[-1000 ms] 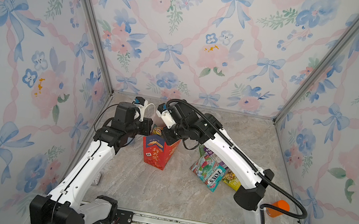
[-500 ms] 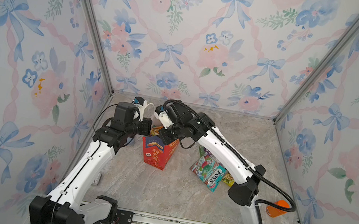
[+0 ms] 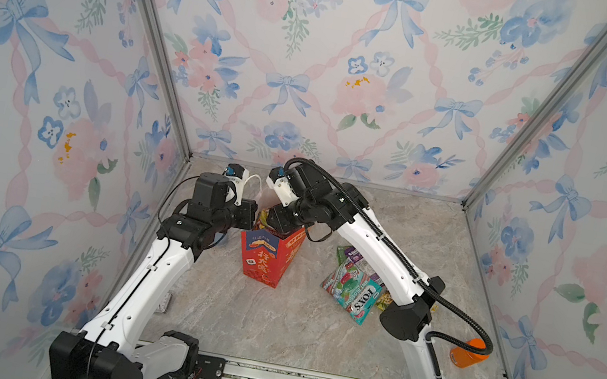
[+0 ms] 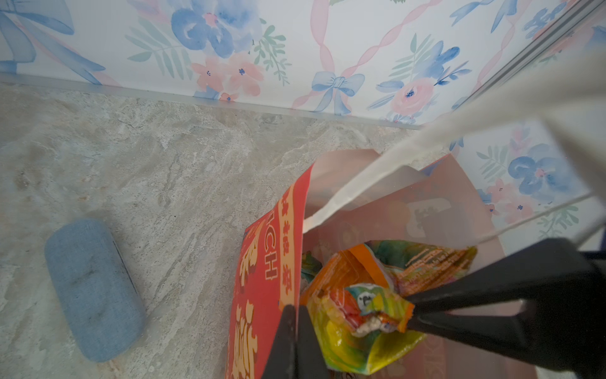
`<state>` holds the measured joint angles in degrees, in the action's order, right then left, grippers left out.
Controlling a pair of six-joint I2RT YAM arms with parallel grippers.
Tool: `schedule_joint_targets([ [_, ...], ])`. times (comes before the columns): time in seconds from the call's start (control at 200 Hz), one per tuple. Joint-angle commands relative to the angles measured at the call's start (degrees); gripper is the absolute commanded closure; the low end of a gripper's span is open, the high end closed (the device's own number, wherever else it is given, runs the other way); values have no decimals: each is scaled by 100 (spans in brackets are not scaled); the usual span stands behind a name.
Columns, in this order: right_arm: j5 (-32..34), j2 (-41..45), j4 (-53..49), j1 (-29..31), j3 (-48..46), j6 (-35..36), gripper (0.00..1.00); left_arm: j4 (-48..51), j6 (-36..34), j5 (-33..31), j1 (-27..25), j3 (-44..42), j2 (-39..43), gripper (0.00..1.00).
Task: Place the snacks into the paper bag
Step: 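Open the right gripper and raise it out of the bag, then lower the right gripper onto the teal Fox's Mint Blossom packet and grasp it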
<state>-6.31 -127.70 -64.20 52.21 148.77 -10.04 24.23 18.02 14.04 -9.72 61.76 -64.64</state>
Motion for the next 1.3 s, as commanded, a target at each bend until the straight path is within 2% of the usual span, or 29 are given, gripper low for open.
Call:
schedule_joint_targets([
  [0.0,-37,515,-39,-118,133,-100,46,-270,-80,101,47,49,178,100],
  [0.27,77,1823,858,-193,-1089,-241,34,-270,-63,110,42,47,173,100],
  [0.425,447,2613,1208,-293,-2159,-416,30,-270,-68,116,41,63,174,100],
  [0.6,964,3934,1736,-528,-4256,-1042,26,-270,-62,108,50,49,189,100],
  [0.845,1071,5530,2184,-1334,-7295,-2286,25,-270,-62,126,49,63,164,100],
  [1.07,651,6226,2711,-2133,-9285,-3121,25,-271,-62,138,42,71,162,100],
  [1.295,378,6363,3378,-2339,-10437,-3718,24,-270,-64,127,58,24,195,100],
])
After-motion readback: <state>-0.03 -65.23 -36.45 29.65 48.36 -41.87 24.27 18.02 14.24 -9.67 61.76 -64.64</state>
